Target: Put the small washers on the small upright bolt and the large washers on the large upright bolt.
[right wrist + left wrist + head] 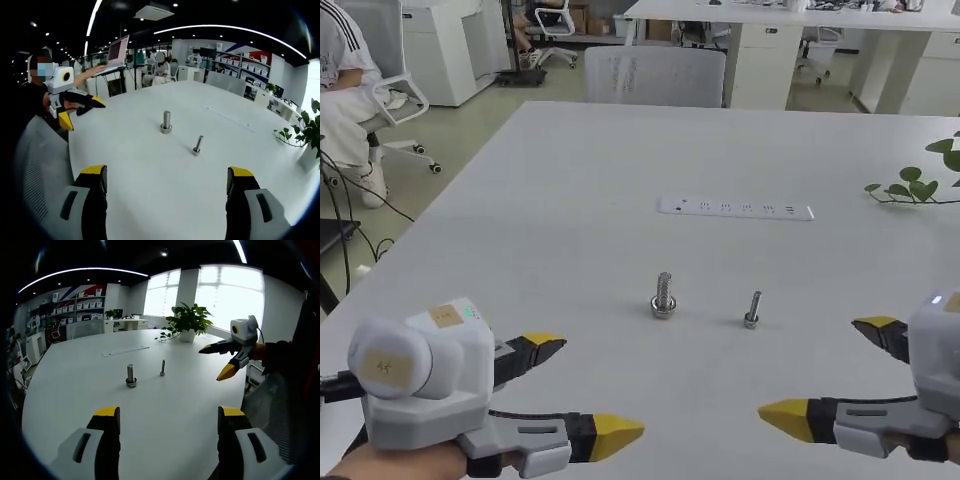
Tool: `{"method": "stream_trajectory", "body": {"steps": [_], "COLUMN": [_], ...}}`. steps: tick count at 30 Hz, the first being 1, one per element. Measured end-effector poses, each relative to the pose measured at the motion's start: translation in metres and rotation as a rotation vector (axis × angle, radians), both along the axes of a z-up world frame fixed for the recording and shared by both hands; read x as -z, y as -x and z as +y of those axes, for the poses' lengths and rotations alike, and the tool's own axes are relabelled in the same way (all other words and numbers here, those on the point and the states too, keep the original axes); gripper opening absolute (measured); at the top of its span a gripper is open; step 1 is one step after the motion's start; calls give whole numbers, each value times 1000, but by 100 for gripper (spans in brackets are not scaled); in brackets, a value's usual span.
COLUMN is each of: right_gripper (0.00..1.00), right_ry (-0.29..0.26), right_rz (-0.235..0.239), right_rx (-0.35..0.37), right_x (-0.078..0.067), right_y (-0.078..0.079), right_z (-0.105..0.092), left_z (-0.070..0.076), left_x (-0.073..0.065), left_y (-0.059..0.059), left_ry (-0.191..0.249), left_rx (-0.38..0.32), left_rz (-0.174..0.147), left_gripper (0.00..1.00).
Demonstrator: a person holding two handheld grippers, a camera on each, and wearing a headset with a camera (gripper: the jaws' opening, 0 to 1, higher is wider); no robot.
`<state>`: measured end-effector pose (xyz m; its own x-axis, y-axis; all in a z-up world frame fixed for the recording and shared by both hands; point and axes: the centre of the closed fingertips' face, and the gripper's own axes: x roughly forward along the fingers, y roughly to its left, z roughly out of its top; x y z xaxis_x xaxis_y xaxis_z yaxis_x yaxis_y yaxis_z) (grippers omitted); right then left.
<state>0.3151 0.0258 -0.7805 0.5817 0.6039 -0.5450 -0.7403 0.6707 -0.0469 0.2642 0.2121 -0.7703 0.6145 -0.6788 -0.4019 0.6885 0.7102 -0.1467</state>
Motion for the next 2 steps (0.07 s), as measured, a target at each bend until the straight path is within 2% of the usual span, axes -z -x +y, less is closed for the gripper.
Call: {"method": "stream_trajectory", "body": {"steps": [2], "right_gripper": [100], "right_ry": [2], "right_rz": [-6], "right_rx": [1], "right_x": [-1], "right_y": [-1], "right_z": [0], "left_z": [0], "left_x": [0], "left_y": [0], "left_ry": [0], "left_rx": [0], "left_rz": [0], "left_gripper": [80]}}
